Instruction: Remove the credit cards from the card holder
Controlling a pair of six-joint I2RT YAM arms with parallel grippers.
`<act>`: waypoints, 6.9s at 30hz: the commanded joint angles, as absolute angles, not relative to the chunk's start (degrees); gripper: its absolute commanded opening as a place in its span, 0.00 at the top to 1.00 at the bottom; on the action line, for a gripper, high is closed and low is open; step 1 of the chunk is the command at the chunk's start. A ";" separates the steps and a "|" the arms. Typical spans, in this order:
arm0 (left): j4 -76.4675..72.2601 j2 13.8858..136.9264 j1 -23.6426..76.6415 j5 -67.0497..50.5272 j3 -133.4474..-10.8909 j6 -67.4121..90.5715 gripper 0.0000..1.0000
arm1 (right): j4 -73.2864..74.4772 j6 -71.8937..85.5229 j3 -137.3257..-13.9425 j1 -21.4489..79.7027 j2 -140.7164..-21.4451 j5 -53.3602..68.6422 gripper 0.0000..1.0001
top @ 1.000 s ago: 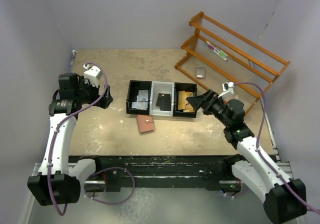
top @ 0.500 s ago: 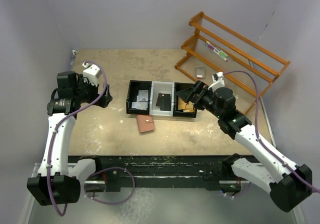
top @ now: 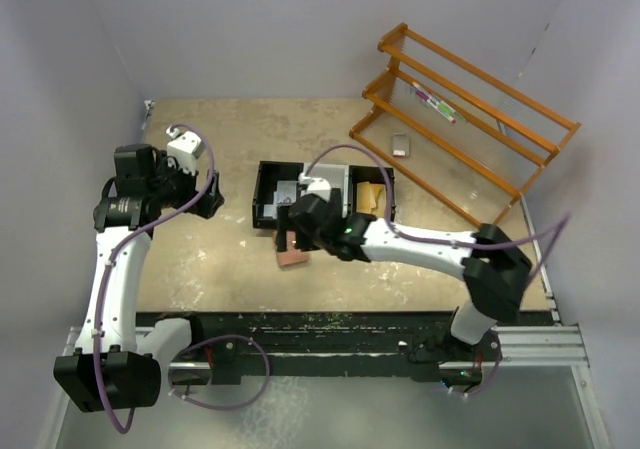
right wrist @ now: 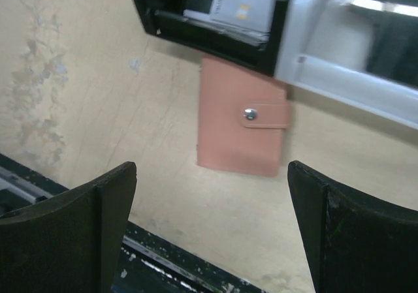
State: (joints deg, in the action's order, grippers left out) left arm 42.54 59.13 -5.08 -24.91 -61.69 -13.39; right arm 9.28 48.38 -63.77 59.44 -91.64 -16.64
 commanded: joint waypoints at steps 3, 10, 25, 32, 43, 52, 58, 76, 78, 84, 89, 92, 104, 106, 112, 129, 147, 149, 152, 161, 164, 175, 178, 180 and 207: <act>43.87 59.13 -4.92 -25.17 -65.58 -15.74 0.01 | 13.10 46.33 -73.62 64.96 -102.16 -25.88 0.00; 44.84 59.06 -4.92 -26.73 -66.76 -15.71 0.01 | 16.60 45.60 -76.26 65.39 -107.42 -29.46 0.00; 46.09 58.00 -4.93 -28.71 -67.71 -16.50 0.01 | 13.55 42.84 -79.98 65.30 -116.68 -27.25 0.01; 46.01 58.27 -4.92 -28.59 -67.85 -16.24 0.01 | 11.37 42.66 -76.98 66.89 -115.19 -29.79 0.16; 45.38 58.41 -4.92 -29.13 -68.10 -14.53 0.01 | 7.59 40.12 -67.20 72.85 -103.92 -32.13 0.38; 46.24 60.06 -4.92 -30.63 -69.99 -10.02 0.01 | 7.53 37.15 -67.21 73.74 -93.56 -35.05 0.38; 48.41 61.60 -4.92 -41.74 -73.50 -4.20 0.01 | 8.17 32.46 -72.67 73.74 -89.00 -38.53 0.38; 48.55 59.08 -4.92 -59.99 -73.84 9.35 0.01 | -4.91 24.11 -76.84 73.69 -82.87 -34.41 0.34; 48.12 59.25 -4.92 -60.94 -73.75 10.51 0.01 | -4.97 23.47 -78.18 73.63 -83.60 -33.84 0.34; 46.18 60.38 -4.92 -64.76 -72.39 14.71 0.22 | -6.24 22.62 -80.73 73.65 -85.30 -33.10 0.34; 46.82 61.23 -4.92 -64.96 -72.38 14.10 0.44 | -6.76 22.42 -81.77 73.65 -86.18 -31.53 0.34; 46.53 61.34 -4.92 -65.04 -72.57 14.40 0.62 | -6.68 22.52 -81.75 73.65 -86.48 -29.78 0.32; 49.51 61.33 -4.92 -63.48 -75.31 9.75 1.00 | -2.35 33.56 -76.09 63.50 -78.34 -11.92 0.16; 49.63 60.50 -4.93 -62.26 -75.56 8.89 1.00 | 2.52 33.96 -78.40 63.28 -78.10 -15.86 0.17; 47.80 58.00 -4.92 -56.66 -75.23 7.73 1.00 | 14.10 34.28 -88.49 67.32 -85.58 -29.38 0.22; 51.68 56.74 -4.92 -56.71 -75.40 4.55 1.00 | 17.39 32.80 -99.38 70.75 -95.53 -38.94 0.43; 51.86 57.30 -4.92 -57.31 -76.28 5.16 1.00 | 15.88 31.04 -97.53 71.88 -95.60 -39.25 0.49; 51.32 57.38 -4.92 -57.49 -76.37 5.56 1.00 | 15.39 30.55 -97.42 72.19 -95.66 -39.05 0.49; 50.42 57.46 -4.92 -58.01 -76.62 6.47 1.00 | 15.76 30.47 -97.47 72.46 -96.28 -39.17 0.49; 50.91 57.49 -4.92 -58.03 -76.55 6.24 1.00 | 20.43 30.20 -101.24 73.16 -100.33 -45.50 0.56; 50.96 57.46 -4.92 -58.04 -76.75 6.49 1.00 | 23.54 29.35 -104.34 73.85 -103.16 -49.48 0.62; 50.92 58.05 -4.92 -57.87 -77.26 6.72 1.00 | 30.36 29.70 -107.06 74.53 -107.50 -58.25 0.81; 50.71 58.19 -4.92 -57.91 -77.47 6.94 1.00 | 31.81 30.11 -107.56 74.53 -108.10 -59.76 0.89; 50.63 58.18 -4.93 -57.67 -77.60 6.94 1.00 | 33.88 30.54 -107.73 74.53 -108.30 -60.27 0.96; 50.92 57.92 -4.96 -59.78 -78.75 6.42 1.00 | 5.22 30.11 -76.52 57.52 -77.42 -8.81 0.31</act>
